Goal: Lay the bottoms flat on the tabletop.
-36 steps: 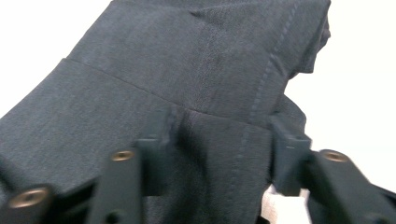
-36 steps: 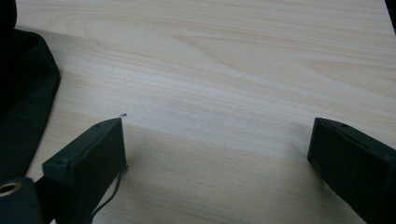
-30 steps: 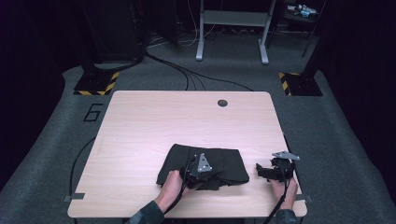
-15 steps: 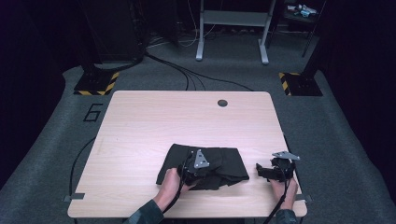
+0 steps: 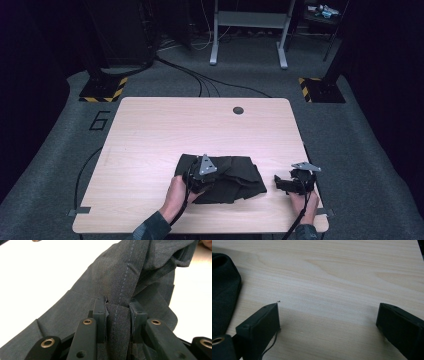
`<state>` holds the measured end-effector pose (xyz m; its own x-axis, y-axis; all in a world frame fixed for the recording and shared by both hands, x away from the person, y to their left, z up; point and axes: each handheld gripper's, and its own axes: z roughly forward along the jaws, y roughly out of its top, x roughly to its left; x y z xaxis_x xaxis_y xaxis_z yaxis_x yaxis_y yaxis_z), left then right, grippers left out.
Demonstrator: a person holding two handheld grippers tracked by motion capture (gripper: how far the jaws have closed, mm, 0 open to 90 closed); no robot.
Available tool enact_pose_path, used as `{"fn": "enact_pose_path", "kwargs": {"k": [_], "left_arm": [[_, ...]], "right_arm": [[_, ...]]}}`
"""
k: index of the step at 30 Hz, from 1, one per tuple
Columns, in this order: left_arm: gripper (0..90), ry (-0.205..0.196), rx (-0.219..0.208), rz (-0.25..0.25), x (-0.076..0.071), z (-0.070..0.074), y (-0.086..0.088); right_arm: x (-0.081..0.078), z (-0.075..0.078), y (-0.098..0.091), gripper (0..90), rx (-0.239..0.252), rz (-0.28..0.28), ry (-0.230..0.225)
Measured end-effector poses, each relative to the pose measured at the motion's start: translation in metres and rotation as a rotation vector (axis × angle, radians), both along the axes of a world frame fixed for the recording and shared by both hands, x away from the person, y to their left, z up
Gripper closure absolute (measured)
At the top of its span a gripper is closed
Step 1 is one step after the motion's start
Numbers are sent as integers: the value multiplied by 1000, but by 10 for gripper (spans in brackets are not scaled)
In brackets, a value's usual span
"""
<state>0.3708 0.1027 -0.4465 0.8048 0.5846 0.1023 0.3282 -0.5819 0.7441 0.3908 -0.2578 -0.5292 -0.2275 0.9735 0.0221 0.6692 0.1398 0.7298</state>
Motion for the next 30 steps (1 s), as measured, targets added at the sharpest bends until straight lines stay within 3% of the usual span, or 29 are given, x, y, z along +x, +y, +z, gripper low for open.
{"fn": "enact_pose_path", "kwargs": {"k": [16,30], "left_arm": [[727,-47,-59,70,0,16,25],[726,-85,-105,140,0,29,57]], "right_arm": [[0,0,0,43,3,-1,-2],[0,0,0,45,1,-1,-1]]}}
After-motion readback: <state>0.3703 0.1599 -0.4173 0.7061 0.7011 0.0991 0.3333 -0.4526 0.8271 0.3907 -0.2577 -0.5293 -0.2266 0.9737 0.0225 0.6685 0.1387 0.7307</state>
